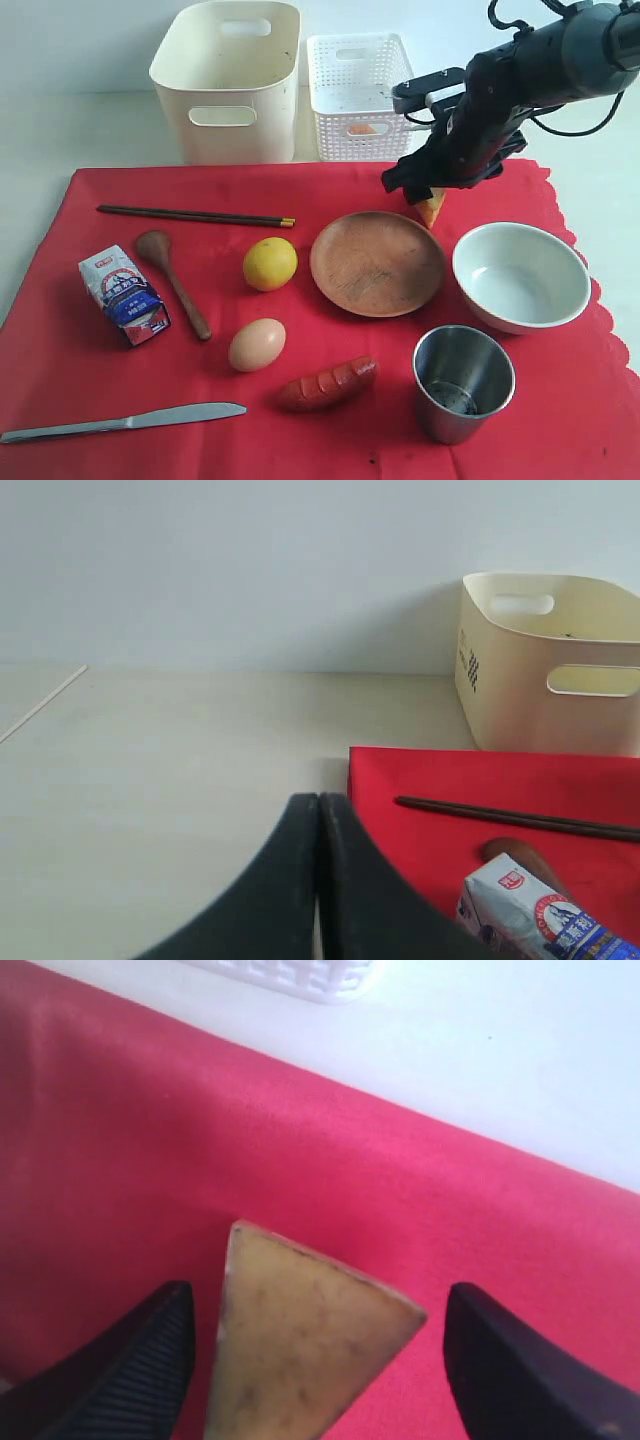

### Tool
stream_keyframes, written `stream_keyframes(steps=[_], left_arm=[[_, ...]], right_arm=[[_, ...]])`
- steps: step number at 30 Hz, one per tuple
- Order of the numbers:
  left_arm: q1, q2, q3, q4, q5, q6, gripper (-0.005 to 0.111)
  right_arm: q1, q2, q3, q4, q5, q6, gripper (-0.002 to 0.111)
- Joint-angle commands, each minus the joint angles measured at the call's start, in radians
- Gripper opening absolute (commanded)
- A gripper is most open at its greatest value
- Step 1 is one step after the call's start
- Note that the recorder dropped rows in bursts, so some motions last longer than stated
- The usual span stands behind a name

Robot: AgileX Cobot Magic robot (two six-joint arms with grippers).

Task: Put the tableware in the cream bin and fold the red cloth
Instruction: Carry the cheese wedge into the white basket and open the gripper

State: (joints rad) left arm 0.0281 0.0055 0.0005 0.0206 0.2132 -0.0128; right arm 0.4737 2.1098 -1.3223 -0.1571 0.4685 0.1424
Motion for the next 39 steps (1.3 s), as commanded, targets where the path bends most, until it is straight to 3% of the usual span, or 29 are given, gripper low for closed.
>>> stream_keyframes(steps=[1,11,18,39], left_arm=[[0.002,-0.006,0.000,-0.002,-0.002,0.002,0.000],[0.002,-0.006,0.000,-0.002,-0.002,0.002,0.000],[0.002,-0.006,0.000,-0.002,-0.002,0.002,0.000],[0.002,-0.006,0.000,-0.002,-0.002,0.002,0.000]], right_arm=[[-0.005,0.020,0.000,-0.001,-0.030,-0.004,0.063],[-0.005,0.036,-0.002,-0.003,-0.056,-0.027,0.020],[-0.005,-0.011,-0.002,-0.003,-0.052,-0.027,0.003],[-0.003,-0.175,-0.002,0.050,-0.133,0.026,0.001]])
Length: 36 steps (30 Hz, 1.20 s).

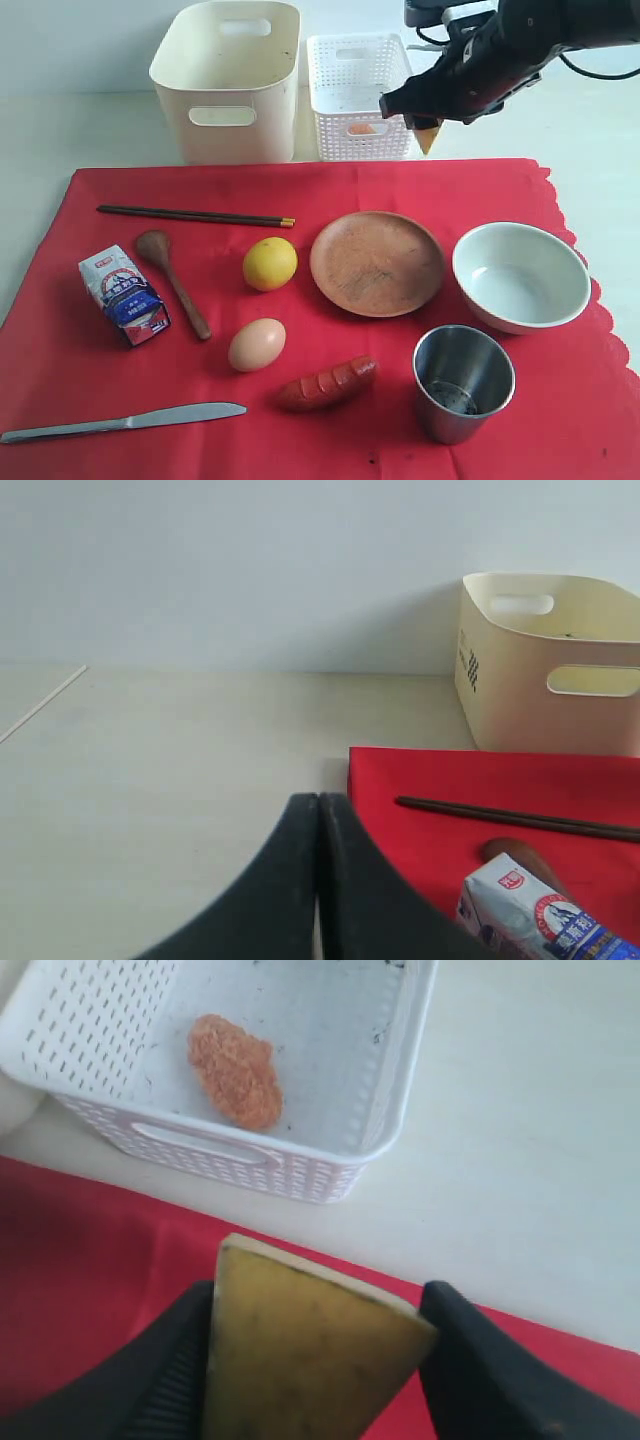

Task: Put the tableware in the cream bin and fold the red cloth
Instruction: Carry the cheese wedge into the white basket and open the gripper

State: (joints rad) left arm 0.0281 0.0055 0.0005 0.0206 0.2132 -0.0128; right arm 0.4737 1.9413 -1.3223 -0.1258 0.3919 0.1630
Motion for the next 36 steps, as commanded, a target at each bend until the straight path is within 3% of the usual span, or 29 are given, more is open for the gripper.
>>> stream_keyframes(steps=[1,14,24,30,36], left_arm=[[0.002,-0.006,0.000,-0.002,-0.002,0.002,0.000],[0.002,-0.006,0.000,-0.002,-0.002,0.002,0.000],[0.002,-0.006,0.000,-0.002,-0.002,0.002,0.000],[0.002,-0.006,0.000,-0.002,-0.002,0.002,0.000],[0.002,-0.006,0.000,-0.002,-0.002,0.002,0.000]], right_arm=[[-0.003,-0.006,-0.002,0.018,-0.093,0.005,0.001],[-0.003,0.043,-0.007,0.018,-0.528,-0.003,0.001],[-0.003,0.257,-0.208,0.021,-0.531,0.032,0.003],[-0.003,0.347,-0.294,0.021,-0.493,0.032,0.019],[-0.003,0.365,-0.300,0.017,-0.491,0.020,0.046]])
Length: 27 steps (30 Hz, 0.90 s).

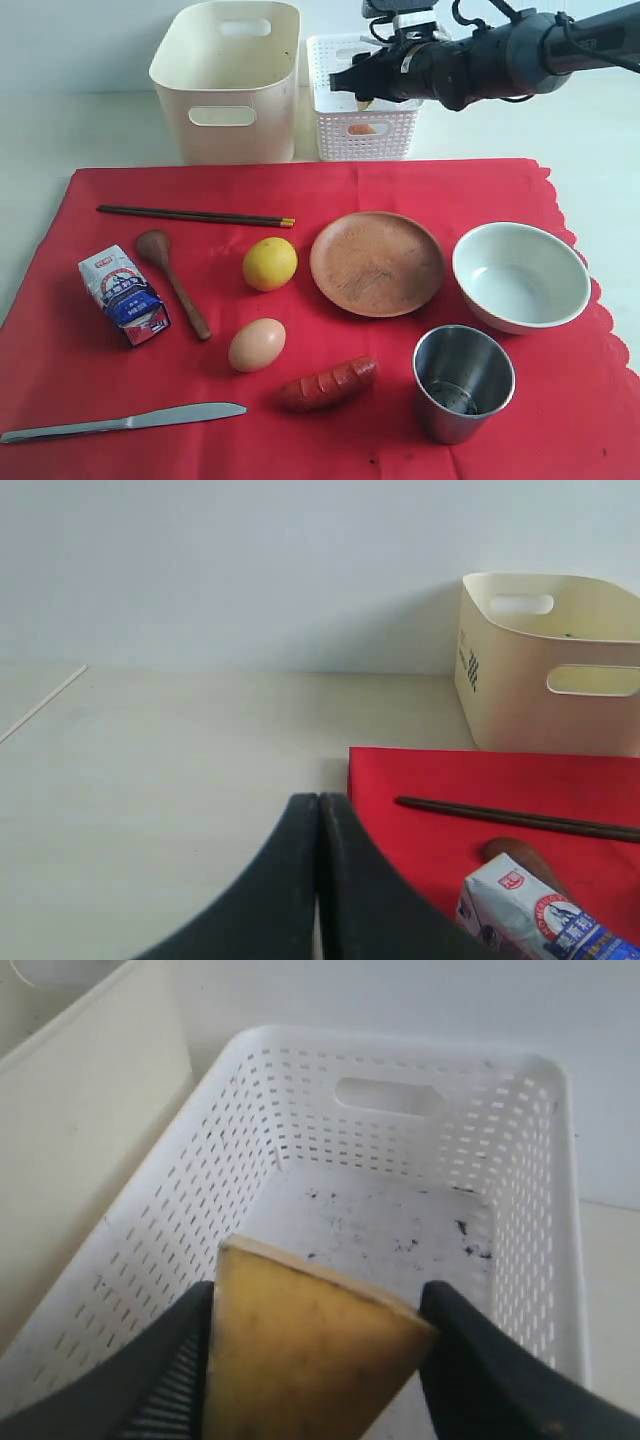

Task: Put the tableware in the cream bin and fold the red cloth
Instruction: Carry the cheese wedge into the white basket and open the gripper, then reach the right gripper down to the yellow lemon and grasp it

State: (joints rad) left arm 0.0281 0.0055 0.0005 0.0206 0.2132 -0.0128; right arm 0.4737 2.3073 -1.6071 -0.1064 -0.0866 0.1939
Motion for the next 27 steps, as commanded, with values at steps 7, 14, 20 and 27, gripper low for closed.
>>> stream_keyframes(steps=[7,14,20,27], left_arm=[[0.002,-0.006,0.000,-0.002,-0.002,0.002,0.000],[0.002,-0.006,0.000,-0.002,-0.002,0.002,0.000],[0.002,-0.006,0.000,-0.002,-0.002,0.002,0.000],[0.002,-0.006,0.000,-0.002,-0.002,0.002,0.000]], right_arm=[[-0.003,0.000,-0.015,-0.009,-0.015,-0.015,0.064],[-0.003,-0.074,-0.015,-0.006,0.172,-0.011,0.076],[-0.003,-0.357,-0.015,-0.001,0.537,-0.011,0.075],[0.004,-0.506,-0.015,0.193,0.772,-0.288,0.048]])
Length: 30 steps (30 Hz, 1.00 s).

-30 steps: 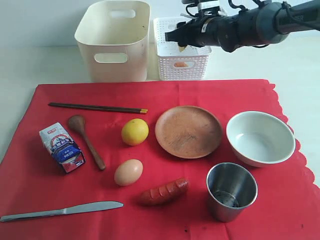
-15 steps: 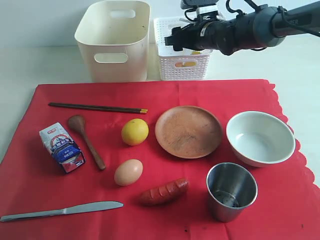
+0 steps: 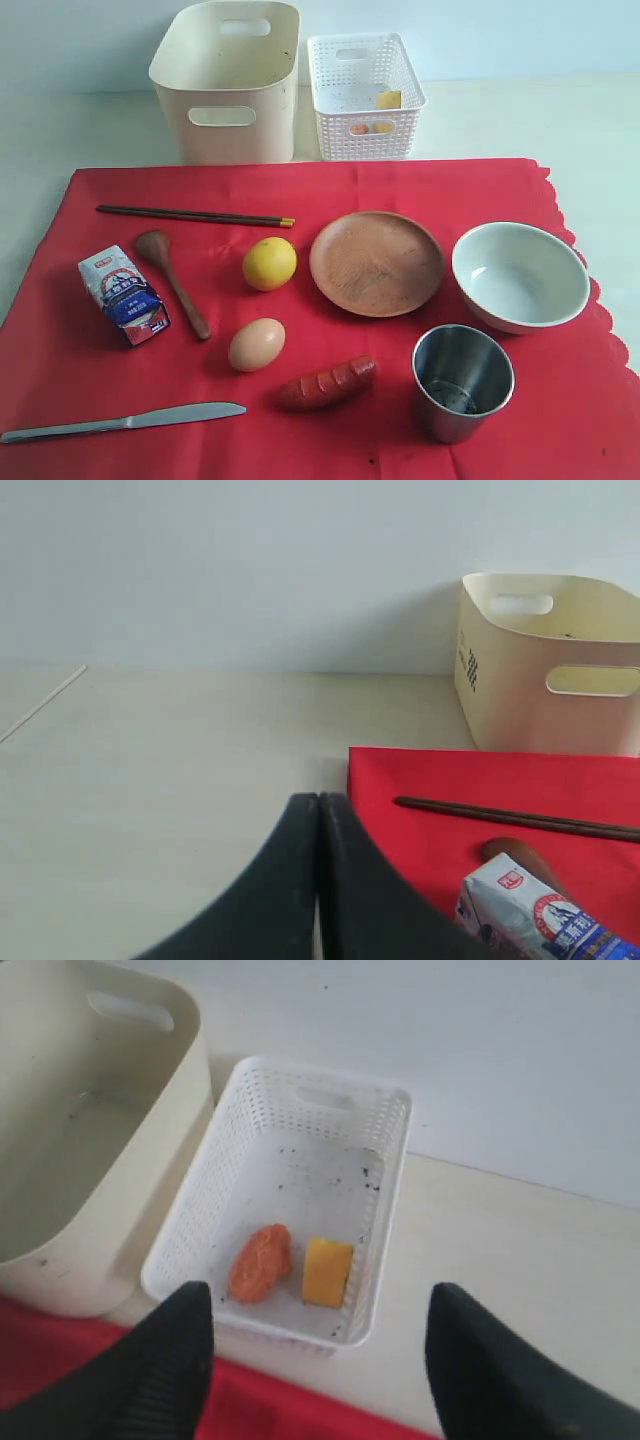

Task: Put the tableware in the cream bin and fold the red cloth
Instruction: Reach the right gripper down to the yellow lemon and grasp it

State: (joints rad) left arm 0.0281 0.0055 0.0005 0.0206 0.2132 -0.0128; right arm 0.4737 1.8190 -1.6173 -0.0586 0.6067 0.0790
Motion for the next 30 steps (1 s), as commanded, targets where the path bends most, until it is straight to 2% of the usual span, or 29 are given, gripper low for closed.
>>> stream_keyframes(steps=[1,7,10,12,20,23,30], left_arm=[[0.002,-0.006,0.000,-0.002,-0.002,0.002,0.000],[0.002,-0.006,0.000,-0.002,-0.002,0.002,0.000],[0.002,-0.006,0.000,-0.002,-0.002,0.002,0.000],[0.002,-0.006,0.000,-0.002,-0.002,0.002,0.000],[0.002,-0.006,0.000,-0.002,-0.002,0.002,0.000],[0.002,-0.006,0.000,-0.002,-0.002,0.002,0.000],[0.002,-0.006,0.000,-0.002,-0.002,0.002,0.000]], right_arm=[[0.004,-0.015,-0.005,0.232,0.102,-0.238,0.042],[0.004,0.044,-0.005,0.654,0.230,-0.667,0.011],[0.004,0.081,-0.005,0.780,0.302,-0.778,0.001],[0.004,0.106,-0.005,0.823,0.345,-0.829,0.000],[0.126,0.179,0.032,0.800,0.348,-0.922,0.000],[0.180,0.184,0.066,0.735,0.348,-0.943,0.000],[0.281,0.176,0.075,0.545,0.321,-0.798,0.000]])
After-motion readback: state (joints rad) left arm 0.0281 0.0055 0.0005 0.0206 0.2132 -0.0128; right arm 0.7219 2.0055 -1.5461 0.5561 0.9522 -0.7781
